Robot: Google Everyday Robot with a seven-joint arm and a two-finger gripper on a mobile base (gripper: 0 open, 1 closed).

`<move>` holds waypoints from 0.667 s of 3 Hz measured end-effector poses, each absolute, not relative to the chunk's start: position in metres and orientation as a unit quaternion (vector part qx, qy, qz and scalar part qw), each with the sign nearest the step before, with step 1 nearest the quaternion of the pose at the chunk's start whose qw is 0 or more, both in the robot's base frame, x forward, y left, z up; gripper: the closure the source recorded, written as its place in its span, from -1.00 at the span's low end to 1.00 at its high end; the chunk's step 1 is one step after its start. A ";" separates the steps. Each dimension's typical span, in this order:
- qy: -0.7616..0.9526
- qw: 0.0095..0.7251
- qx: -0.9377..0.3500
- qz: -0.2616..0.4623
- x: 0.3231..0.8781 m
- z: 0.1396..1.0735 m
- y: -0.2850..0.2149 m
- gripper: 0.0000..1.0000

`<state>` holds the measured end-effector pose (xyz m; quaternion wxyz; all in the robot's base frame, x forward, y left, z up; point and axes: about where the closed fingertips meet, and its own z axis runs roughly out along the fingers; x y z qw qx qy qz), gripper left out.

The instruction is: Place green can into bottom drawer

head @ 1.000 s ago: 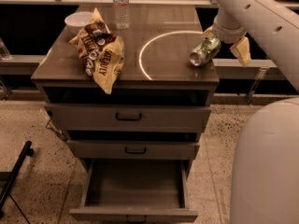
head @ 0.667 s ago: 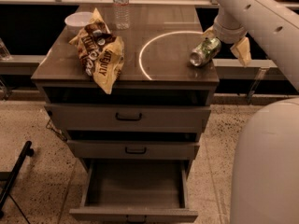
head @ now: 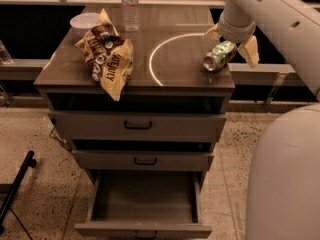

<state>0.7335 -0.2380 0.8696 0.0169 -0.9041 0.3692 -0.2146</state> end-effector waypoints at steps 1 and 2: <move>0.349 0.017 -0.914 -0.205 0.732 0.867 -0.221 -1.00; 0.348 0.016 -0.915 -0.204 0.732 0.867 -0.221 -1.00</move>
Offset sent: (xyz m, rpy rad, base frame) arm -0.0016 0.0151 -0.0024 -0.0021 0.0198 0.0401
